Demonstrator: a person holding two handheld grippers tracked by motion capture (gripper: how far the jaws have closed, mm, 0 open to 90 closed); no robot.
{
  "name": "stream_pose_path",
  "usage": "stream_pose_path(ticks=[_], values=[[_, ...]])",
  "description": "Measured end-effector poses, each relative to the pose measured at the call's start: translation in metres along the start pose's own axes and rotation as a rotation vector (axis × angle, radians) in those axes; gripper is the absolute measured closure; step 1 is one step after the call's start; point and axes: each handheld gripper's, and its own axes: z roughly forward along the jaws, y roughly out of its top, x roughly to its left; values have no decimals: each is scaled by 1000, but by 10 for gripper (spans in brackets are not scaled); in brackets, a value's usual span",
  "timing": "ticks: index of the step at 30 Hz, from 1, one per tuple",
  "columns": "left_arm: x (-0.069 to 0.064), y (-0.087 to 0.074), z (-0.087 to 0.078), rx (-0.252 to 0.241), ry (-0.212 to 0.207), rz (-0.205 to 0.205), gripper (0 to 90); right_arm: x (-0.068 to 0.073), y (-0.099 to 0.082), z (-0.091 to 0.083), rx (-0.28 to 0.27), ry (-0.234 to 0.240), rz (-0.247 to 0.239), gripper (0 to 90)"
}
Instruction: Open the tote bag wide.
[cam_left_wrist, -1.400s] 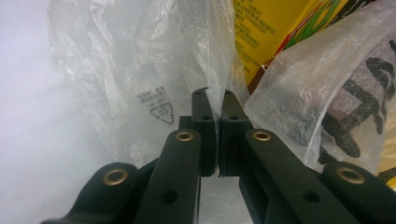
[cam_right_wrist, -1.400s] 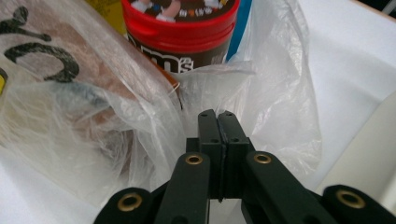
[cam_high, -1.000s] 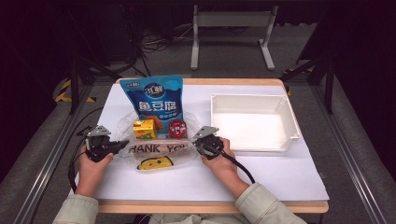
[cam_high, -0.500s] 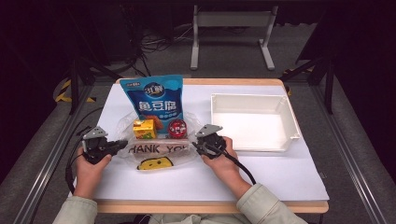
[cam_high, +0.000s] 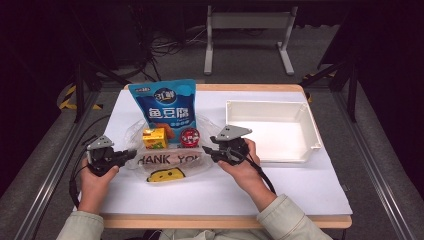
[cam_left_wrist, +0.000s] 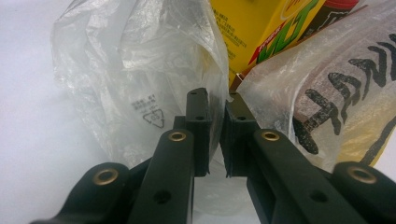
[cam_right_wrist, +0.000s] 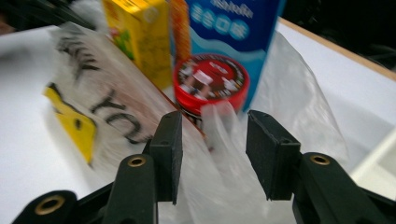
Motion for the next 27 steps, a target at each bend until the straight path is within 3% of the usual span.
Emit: stream_pose_path(ticks=[4,7,12,14,16,19,27], values=[[0,0,-1,0,-1,2,828,3,3,3,-23,93,-11,541],[0,-1,-1,-1,-1,-2,826,4,1,10,-20,133,-11,528],[0,-1,-1,3,-3,-3,827,2,-4,20,6,152,4,536],[1,-3,-1,0,-8,-7,827,0,-8,25,26,166,12,587],[3,-5,0,1,-7,-21,828,-2,-11,28,46,190,21,739],[4,-5,-1,-5,-7,-26,834,-2,-12,26,54,188,15,873],[3,-5,-3,0,-15,-32,864,6,-13,16,69,234,-19,896]])
